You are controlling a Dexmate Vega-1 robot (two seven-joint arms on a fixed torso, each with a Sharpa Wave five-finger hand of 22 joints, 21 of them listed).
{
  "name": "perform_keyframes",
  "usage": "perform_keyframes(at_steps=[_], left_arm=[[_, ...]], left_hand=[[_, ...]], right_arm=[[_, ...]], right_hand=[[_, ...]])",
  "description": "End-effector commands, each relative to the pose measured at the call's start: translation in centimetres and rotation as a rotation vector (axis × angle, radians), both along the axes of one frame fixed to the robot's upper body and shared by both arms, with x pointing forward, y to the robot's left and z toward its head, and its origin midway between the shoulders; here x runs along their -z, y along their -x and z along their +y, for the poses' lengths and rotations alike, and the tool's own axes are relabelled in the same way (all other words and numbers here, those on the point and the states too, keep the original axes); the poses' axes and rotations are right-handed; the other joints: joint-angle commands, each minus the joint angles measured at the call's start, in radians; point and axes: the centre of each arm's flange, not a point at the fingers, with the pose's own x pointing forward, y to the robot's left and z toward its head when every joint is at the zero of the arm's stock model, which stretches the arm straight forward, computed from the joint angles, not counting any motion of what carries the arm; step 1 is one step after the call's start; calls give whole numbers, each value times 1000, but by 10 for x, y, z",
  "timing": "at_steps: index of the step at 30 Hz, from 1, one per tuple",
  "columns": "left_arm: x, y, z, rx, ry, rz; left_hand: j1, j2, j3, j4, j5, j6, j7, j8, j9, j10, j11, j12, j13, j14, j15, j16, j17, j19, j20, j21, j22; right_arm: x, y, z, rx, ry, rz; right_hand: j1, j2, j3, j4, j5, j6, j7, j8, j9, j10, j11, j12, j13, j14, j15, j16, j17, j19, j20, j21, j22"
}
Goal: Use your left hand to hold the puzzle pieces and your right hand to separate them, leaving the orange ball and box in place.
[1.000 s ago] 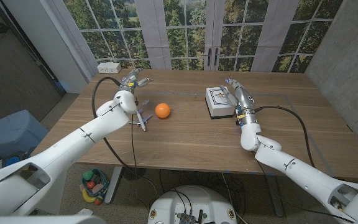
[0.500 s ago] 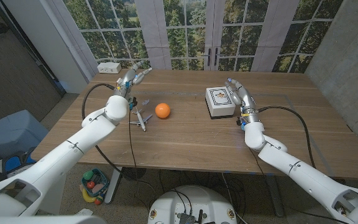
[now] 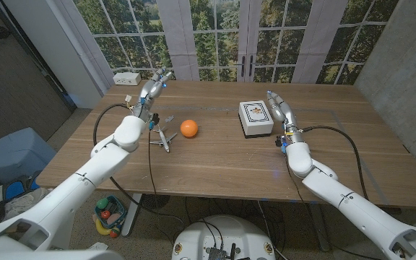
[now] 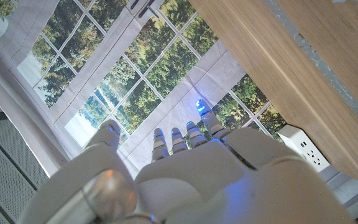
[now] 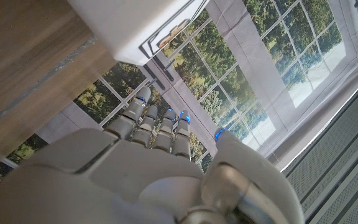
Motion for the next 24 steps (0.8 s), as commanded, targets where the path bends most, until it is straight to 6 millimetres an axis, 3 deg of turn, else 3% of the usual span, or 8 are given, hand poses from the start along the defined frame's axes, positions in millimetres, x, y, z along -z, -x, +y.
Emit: perform_keyframes(at_steps=[1, 7, 13, 24], left_arm=[[2, 5, -6, 312, 161, -52], [7, 0, -8, 368, 201, -36], [13, -7, -11, 458, 226, 13], [26, -12, -14, 608, 288, 93]], left_hand=[[-6, 44, 35, 13, 15, 3, 13, 6, -1, 6, 10, 5, 1, 8, -43, 7, 3, 10, -44, -14, 0], [-13, 38, 77, 43, 28, 22, 13, 11, -1, 20, 9, 8, 1, 22, -52, 10, 4, 30, -62, -27, 0], [-23, 30, 87, 56, 30, 37, 16, 14, -1, 34, 11, 12, 1, 31, -54, 11, 4, 45, -74, -34, -1], [-39, 29, 107, 79, 36, 51, 37, 13, 0, 47, 27, 12, 1, 41, -45, 11, 4, 53, -70, -52, -1]], right_arm=[[-1, 10, -15, -79, -134, 13], [-1, 14, -21, -106, -175, 20], [3, 19, -31, -134, -249, 21], [6, 23, -57, -213, -414, 38]], right_hand=[[-10, 3, 12, 4, -1, -2, 7, 7, 0, -1, 1, -2, -1, -1, -101, -5, -2, -7, -74, -2, 1], [-16, 2, 22, 7, -1, -4, 17, 8, 0, -2, 1, -2, -6, -1, -98, -11, -9, -6, -76, -5, 0], [-20, 0, 30, 8, -2, -8, 28, 7, -1, -4, 3, -1, -9, 0, -97, -15, -15, -4, -77, -8, 0], [-30, -10, 39, 7, -4, -2, 50, 11, -2, 0, 17, 1, -15, 7, -88, -21, -27, 6, -75, -10, -2]])
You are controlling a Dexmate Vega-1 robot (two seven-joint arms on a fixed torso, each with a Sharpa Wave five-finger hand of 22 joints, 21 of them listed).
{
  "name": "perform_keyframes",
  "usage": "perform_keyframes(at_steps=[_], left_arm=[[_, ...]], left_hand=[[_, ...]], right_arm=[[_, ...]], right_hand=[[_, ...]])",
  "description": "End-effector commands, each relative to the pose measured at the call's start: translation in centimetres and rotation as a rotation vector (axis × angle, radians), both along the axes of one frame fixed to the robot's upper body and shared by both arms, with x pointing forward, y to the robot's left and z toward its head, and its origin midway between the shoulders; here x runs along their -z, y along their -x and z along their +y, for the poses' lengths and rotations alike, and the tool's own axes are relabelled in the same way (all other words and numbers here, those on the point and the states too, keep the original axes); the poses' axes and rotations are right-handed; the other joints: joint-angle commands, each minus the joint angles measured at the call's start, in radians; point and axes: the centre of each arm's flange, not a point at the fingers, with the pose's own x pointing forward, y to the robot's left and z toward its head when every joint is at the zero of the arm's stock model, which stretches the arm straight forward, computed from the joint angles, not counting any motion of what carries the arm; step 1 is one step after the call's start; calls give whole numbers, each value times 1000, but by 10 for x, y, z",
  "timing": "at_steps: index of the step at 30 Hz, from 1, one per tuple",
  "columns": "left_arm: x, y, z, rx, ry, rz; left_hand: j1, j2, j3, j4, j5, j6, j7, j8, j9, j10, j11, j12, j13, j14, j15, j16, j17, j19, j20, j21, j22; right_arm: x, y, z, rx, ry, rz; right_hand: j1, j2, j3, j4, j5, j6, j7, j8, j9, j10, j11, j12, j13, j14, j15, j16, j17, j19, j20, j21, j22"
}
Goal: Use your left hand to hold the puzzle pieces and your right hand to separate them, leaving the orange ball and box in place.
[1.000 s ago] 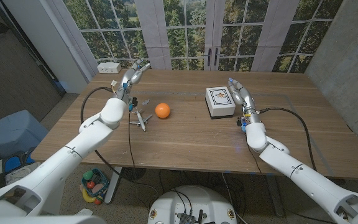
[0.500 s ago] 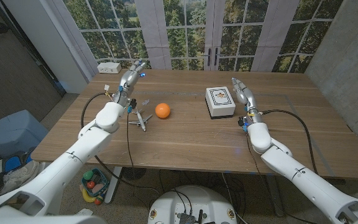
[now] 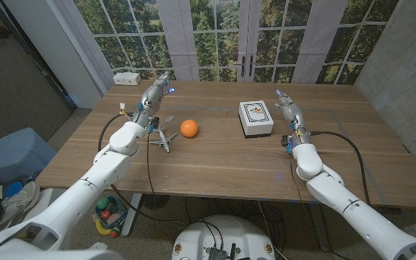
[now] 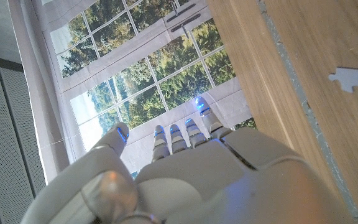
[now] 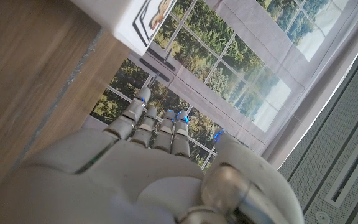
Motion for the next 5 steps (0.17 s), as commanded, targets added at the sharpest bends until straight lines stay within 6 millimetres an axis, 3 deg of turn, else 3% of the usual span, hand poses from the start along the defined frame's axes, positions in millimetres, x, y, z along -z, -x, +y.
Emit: perform_keyframes(at_steps=[1, 5], left_arm=[[19, -7, -3, 211, 89, 87], [29, -9, -2, 264, 119, 122]], left_hand=[[-14, 29, 11, 11, 8, 9, 14, 4, 0, 7, 9, 5, 1, 8, -45, 4, 4, 4, -70, -8, 3], [-20, 29, 19, 18, 10, 5, 24, 1, 0, 6, 11, 3, 1, 11, -37, 4, 4, 9, -70, -14, 3]], right_arm=[[4, 7, -28, -90, -202, 6], [6, 10, -31, -101, -249, -12]], right_hand=[[-14, -7, 5, 0, -4, 7, 14, 7, 3, 5, 12, 1, -2, 8, -87, -3, -5, 7, -74, -5, 0], [-18, -11, 8, -1, -5, 6, 22, 7, 3, 6, 18, 2, -4, 11, -83, -5, -9, 10, -71, -7, 0]])
